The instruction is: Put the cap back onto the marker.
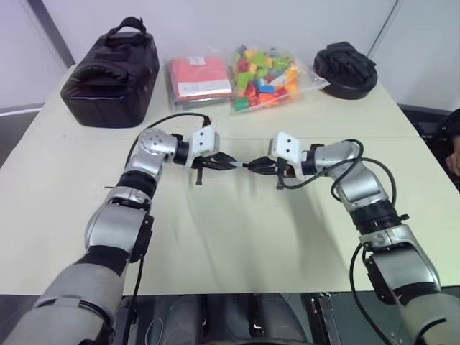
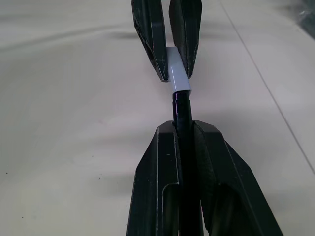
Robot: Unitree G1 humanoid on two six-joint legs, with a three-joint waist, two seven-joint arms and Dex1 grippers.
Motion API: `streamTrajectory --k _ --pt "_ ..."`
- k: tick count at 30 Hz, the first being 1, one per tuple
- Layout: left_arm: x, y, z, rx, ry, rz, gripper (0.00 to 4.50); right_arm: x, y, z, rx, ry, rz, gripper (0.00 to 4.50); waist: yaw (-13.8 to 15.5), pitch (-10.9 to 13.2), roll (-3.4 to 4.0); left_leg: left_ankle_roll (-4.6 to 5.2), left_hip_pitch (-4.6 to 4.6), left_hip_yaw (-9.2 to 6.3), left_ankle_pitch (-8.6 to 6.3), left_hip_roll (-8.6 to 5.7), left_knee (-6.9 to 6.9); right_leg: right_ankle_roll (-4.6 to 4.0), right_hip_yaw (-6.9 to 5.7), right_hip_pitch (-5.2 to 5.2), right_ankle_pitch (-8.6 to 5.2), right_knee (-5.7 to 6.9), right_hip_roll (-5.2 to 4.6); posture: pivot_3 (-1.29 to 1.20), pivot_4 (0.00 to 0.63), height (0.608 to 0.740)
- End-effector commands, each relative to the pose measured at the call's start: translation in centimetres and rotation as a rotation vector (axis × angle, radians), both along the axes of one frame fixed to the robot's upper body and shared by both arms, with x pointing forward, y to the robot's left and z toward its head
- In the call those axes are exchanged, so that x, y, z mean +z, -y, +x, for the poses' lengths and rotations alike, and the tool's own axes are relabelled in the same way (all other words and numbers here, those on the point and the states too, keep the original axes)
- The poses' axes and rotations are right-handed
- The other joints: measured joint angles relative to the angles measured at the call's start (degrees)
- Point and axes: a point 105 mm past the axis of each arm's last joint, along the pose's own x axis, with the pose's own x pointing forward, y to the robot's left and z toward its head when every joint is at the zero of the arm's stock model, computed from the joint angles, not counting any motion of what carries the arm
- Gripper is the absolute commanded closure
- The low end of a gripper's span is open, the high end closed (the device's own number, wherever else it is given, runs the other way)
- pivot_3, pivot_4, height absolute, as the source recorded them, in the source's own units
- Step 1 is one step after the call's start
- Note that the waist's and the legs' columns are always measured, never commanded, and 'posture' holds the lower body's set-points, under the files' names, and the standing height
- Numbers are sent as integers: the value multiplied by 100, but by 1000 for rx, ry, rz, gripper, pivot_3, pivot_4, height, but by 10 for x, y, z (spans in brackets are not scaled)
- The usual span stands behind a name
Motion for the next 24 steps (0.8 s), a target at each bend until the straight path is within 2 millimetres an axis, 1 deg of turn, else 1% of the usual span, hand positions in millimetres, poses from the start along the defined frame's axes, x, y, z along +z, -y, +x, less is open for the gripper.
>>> streamTrajectory --k 1,6,8,10,15,24 --pt "33 43 -18 -211 77 -70 4452 22 -20 0 36 87 68 4500 2 0 0 0 0 0 0 0 0 0 0 0 0 0 0 0 150 740" --pt "29 38 -18 -223 110 -5 4452 22 -19 0 35 90 67 4500 7 0 0 0 0 0 0 0 0 0 0 1 0 0 -1 0 150 740" --pt "22 31 -17 -235 150 86 4452 22 -19 0 34 91 66 4500 8 0 0 0 0 0 0 0 0 0 1 1 0 0 -1 0 150 740" --pt "20 26 -16 -238 158 144 4452 21 -19 0 34 91 66 4500 12 0 0 0 0 0 0 0 0 0 0 0 0 0 -1 0 150 740" --pt "23 23 -15 -250 136 192 4452 20 -20 -1 33 83 73 4500 9 0 0 0 0 1 0 -2 1 0 0 2 0 0 -1 0 150 740" --pt "20 23 -19 -277 93 231 4452 20 -22 -2 29 69 94 4500 7 0 0 0 0 -1 0 0 1 0 1 1 0 0 -1 0 150 740"
